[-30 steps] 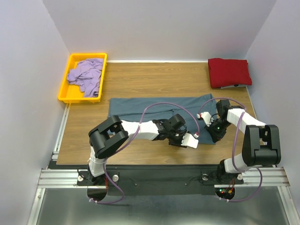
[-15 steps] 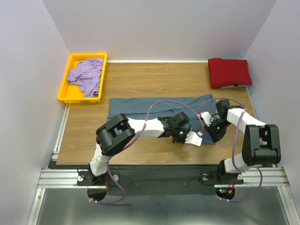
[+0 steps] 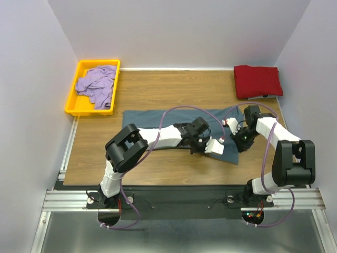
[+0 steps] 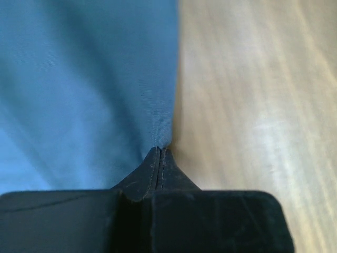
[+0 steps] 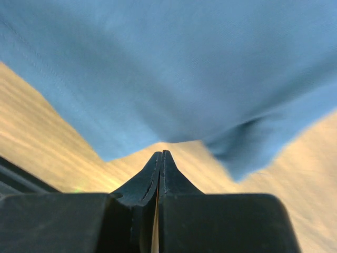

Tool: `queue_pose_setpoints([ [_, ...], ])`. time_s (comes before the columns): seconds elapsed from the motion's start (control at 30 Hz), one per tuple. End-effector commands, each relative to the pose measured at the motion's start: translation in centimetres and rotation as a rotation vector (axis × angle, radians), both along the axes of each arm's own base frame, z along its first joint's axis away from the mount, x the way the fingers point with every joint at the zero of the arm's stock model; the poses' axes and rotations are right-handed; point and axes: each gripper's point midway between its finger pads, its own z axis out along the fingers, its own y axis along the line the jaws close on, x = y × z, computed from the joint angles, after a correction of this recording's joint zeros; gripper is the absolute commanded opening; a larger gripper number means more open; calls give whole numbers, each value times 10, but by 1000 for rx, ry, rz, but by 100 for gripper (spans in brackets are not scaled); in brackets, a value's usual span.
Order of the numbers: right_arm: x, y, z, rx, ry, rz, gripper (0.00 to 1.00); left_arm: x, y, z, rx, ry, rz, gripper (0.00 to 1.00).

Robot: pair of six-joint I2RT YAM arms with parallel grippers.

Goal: Fold and stack the t-shirts
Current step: Fold the tshirt

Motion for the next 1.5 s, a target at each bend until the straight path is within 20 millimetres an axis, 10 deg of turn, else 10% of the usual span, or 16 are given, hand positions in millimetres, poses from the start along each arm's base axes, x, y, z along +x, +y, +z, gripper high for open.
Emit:
queue_pose_setpoints([
  [0.0,30,10,29,42,-107,-7,1,19,-13,57,-108,-5,26,0],
  [0.13,34,15,39,75,-99,27,0,33,-14,56,-111,0,45,0],
  [0.27,1,21,30,119,7,102,30,30,-14,54,-109,16,30,0],
  [0.57,-35,39,12,168,102,165,47,26,-10,39,-86,44,25,0],
  [1.07,-41,31,-30,-10,51,138,47,26,-12,40,-90,64,31,0],
  [1.47,-42,26,-49,-159,29,118,20,22,-10,47,-107,82,39,0],
])
